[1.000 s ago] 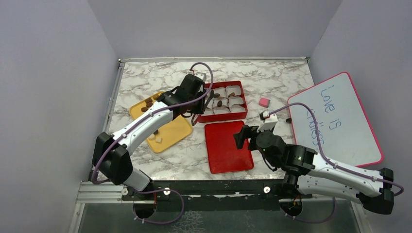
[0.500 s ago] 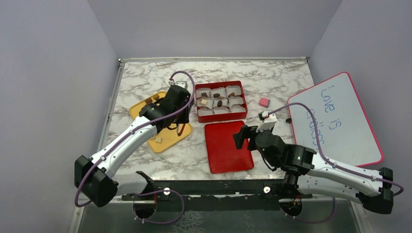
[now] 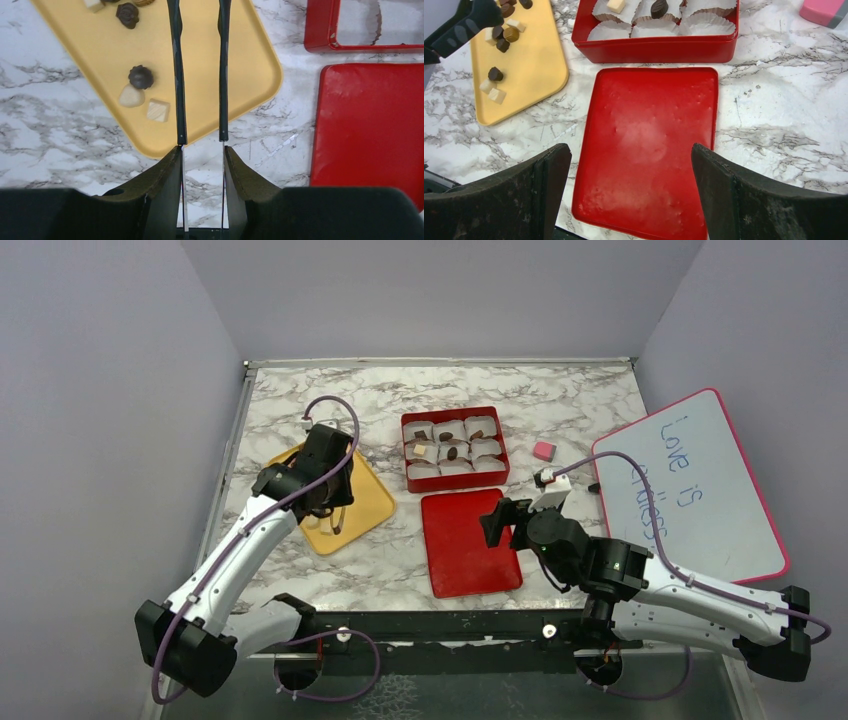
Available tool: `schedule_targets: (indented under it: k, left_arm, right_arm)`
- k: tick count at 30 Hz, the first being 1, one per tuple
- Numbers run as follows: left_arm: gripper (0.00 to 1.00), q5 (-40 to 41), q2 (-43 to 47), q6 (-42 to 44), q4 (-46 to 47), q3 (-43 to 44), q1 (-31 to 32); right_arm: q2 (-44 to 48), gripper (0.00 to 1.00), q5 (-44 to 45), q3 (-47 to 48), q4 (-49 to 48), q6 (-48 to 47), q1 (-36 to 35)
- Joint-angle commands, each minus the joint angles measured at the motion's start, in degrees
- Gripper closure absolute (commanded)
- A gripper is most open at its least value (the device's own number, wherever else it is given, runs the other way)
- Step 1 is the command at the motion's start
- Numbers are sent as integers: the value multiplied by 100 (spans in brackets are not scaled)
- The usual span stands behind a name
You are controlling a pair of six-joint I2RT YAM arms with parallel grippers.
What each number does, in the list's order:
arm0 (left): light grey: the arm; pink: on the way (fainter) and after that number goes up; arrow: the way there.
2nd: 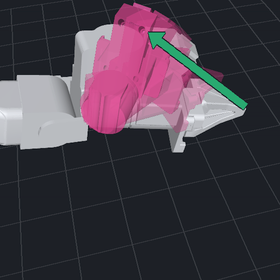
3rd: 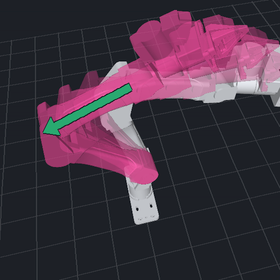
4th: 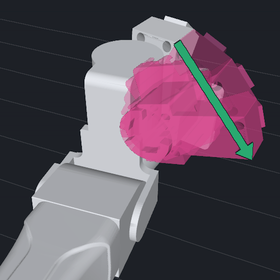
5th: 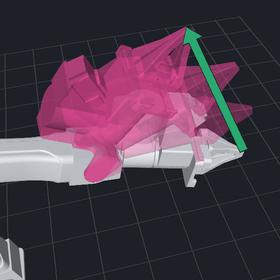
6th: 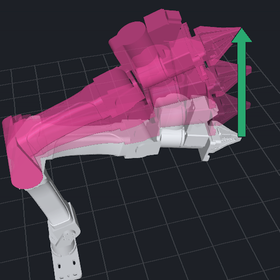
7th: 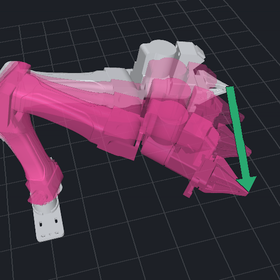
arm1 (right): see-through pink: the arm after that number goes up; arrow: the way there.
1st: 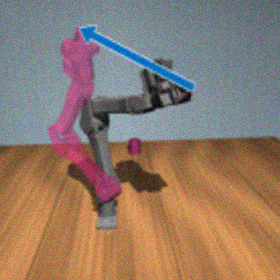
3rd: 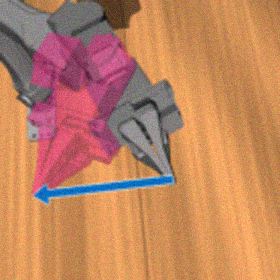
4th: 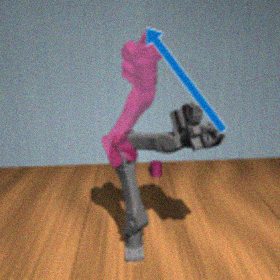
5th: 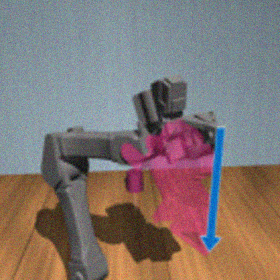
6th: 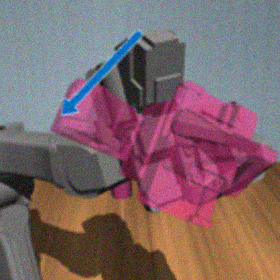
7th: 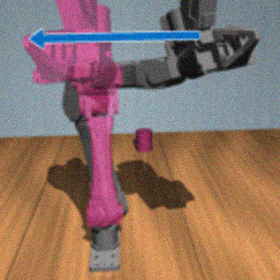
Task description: Pack the chocolate
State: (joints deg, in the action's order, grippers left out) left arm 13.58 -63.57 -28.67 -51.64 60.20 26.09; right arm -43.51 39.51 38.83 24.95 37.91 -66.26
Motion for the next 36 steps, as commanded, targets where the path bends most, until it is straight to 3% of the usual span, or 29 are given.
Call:
schedule_targets:
  k: [1, 25, 36]
  left_arm:
    - [65, 296, 324, -104, -484, -25, -172]
    - [64, 322, 542, -153, -824, -619, -477]
    - [63, -52, 42, -114, -450, -886, -570]
  right_arm:
    - [18, 4, 48, 85, -109, -24, 17]
    - [-12, 4, 1, 9, -152, 44, 15]
    - [115, 4, 1, -11, -86, 65, 18]
